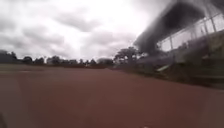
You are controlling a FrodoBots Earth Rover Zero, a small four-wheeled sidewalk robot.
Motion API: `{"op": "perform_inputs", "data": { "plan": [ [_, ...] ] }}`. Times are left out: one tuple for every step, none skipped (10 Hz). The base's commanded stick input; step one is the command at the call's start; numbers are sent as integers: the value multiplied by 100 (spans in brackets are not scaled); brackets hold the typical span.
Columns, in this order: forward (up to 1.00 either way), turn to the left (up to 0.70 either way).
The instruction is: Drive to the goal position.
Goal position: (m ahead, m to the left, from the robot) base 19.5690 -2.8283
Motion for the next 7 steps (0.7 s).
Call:
{"op": "perform_inputs", "data": {
  "plan": [
    [70,0],
    [70,0],
    [70,0],
    [70,0],
    [70,0],
    [70,0],
    [70,0]
  ]
}}
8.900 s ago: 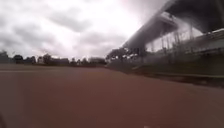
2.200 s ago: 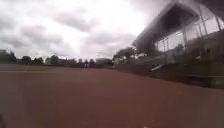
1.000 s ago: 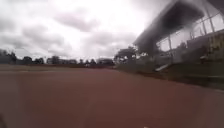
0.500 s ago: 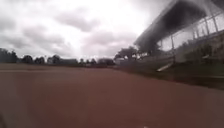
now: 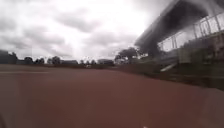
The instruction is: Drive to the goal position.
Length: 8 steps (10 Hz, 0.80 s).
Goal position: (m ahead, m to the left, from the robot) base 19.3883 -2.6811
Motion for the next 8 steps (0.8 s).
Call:
{"op": "perform_inputs", "data": {
  "plan": [
    [70,0],
    [70,0],
    [70,0],
    [70,0],
    [70,0],
    [70,0],
    [70,0],
    [70,0]
  ]
}}
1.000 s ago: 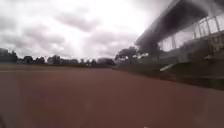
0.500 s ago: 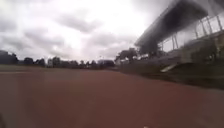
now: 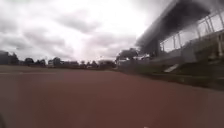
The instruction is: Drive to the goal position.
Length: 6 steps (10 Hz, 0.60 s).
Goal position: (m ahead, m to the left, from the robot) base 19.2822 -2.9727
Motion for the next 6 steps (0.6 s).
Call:
{"op": "perform_inputs", "data": {
  "plan": [
    [70,0],
    [70,0],
    [70,0],
    [70,0],
    [70,0],
    [70,0]
  ]
}}
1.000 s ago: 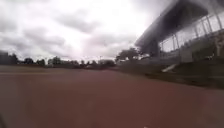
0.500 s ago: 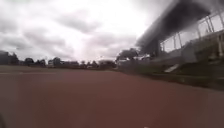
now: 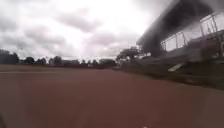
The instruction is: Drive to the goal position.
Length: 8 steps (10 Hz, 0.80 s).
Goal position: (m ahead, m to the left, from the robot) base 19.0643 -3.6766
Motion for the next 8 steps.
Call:
{"op": "perform_inputs", "data": {
  "plan": [
    [70,0],
    [70,0],
    [70,0],
    [70,0],
    [70,0],
    [70,0],
    [70,0],
    [70,0]
  ]
}}
